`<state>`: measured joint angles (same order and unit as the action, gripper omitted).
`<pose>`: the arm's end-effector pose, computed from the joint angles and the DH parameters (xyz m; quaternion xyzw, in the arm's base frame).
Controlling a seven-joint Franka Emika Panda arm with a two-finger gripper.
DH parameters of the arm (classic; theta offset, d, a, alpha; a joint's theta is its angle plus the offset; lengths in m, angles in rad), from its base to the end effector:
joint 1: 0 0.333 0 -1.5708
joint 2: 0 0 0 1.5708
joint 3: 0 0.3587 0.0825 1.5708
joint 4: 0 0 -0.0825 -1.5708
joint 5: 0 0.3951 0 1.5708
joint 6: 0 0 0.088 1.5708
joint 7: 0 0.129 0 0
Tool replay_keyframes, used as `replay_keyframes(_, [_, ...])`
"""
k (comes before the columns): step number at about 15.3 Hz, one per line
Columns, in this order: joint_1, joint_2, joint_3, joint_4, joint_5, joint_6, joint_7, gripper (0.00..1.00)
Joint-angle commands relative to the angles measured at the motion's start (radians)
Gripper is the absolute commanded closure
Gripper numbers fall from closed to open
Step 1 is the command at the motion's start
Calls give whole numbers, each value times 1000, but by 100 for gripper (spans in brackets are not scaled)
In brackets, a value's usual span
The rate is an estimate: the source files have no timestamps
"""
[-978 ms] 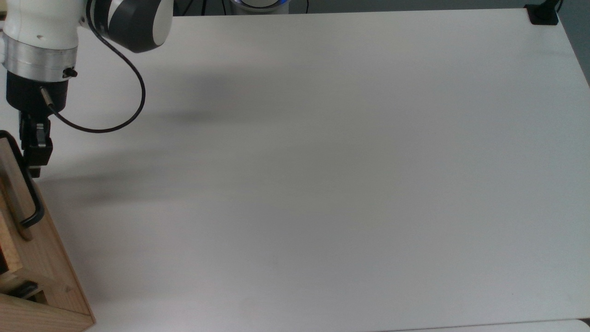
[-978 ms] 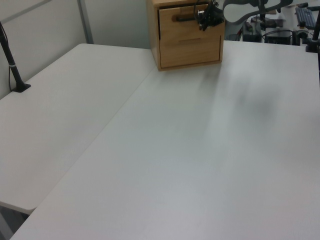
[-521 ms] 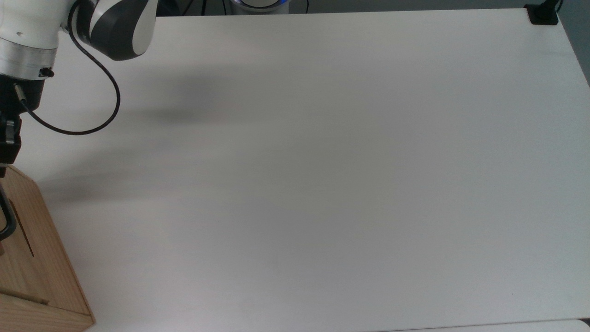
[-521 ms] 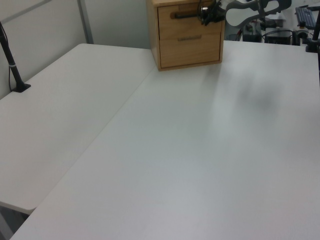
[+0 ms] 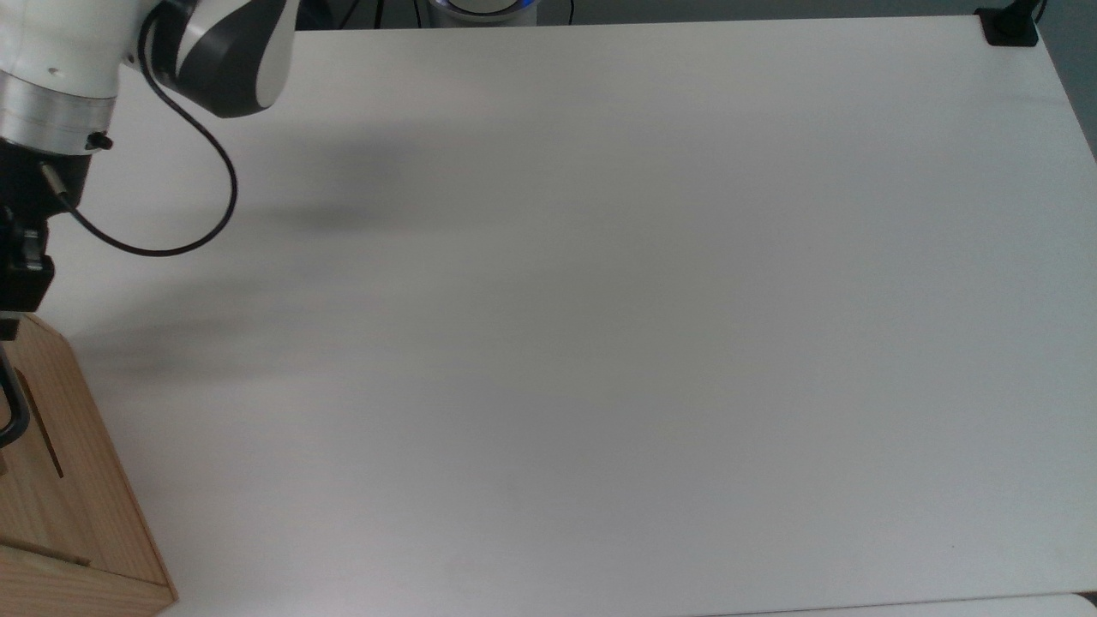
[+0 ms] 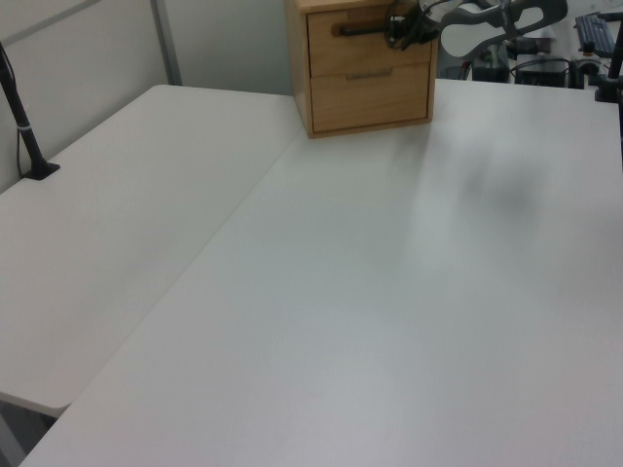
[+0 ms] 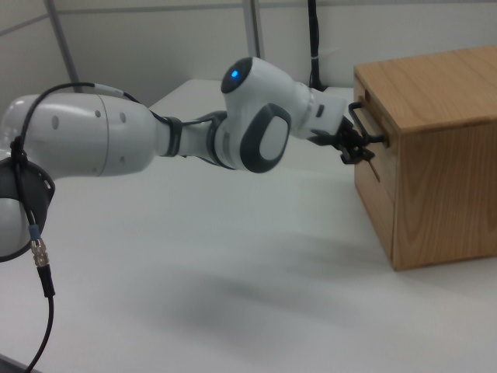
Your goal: Close the drawer by sliding it
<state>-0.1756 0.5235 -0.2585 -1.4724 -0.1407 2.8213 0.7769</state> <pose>0.7443 -0.2853 0.5008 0.7966 -0.4384 0.4152 0.0285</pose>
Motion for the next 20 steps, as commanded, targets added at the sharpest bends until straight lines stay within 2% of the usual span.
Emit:
replay_keyframes(1, [80, -80, -1, -54, -20, -138, -2, 47])
replay_keyframes(4, [203, -135, 4, -48, -5, -458, -125, 36])
replay_keyframes(5, [238, -158, 7, -46, -5, -570, -177, 29])
replay_keyframes(7, [300, -204, 31, -42, 10, -794, -343, 0])
replay_keyframes(9, [330, -262, 36, -40, 76, -952, -518, 0])
replay_keyframes(11, [343, -316, 36, -40, 137, -1057, -632, 0])
replay_keyframes(15, [372, -396, 38, -39, 147, -1184, -662, 0])
replay_keyframes(20, [366, -401, 35, -40, 136, -1195, -725, 0])
